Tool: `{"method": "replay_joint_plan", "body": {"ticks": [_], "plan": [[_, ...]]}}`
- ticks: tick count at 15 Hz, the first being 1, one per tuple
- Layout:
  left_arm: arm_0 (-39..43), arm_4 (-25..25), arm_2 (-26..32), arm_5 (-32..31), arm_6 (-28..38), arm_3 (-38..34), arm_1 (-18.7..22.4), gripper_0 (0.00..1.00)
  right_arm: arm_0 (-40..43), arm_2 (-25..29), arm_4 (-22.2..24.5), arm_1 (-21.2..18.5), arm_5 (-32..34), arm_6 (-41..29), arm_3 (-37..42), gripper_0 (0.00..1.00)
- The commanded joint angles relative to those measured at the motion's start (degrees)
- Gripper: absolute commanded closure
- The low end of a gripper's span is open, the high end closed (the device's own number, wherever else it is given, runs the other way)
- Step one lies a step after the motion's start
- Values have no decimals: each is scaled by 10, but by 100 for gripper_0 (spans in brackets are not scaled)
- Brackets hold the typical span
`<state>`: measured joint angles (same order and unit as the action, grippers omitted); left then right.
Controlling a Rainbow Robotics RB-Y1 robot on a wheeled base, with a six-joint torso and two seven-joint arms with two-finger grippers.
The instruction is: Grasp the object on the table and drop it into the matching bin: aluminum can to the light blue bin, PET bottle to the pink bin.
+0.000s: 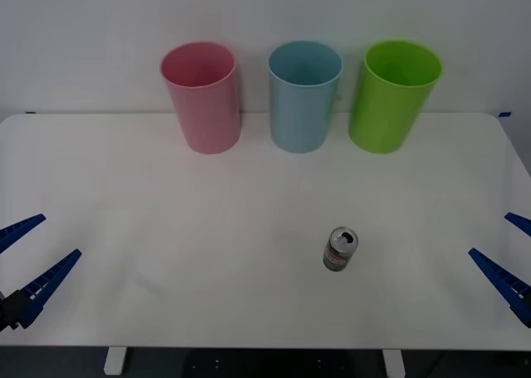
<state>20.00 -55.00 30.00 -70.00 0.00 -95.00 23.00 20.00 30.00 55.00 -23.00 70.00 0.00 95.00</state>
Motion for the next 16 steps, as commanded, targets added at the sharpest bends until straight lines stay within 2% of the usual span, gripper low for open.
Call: {"method": "replay_joint_plan", "body": {"ticks": [1, 3, 11, 16], "plan": [[0, 0, 0, 0, 0, 0, 0, 0, 0, 0, 0, 0, 0, 0, 0, 0], [0, 0, 0, 0, 0, 0, 0, 0, 13, 1, 2, 15, 0, 1, -5, 0], [0, 0, 0, 0, 0, 0, 0, 0, 34, -24, 2, 11, -17, 24, 14, 0], [0, 0, 0, 0, 0, 0, 0, 0, 56, -61, 2, 7, -18, 55, 14, 0]]}}
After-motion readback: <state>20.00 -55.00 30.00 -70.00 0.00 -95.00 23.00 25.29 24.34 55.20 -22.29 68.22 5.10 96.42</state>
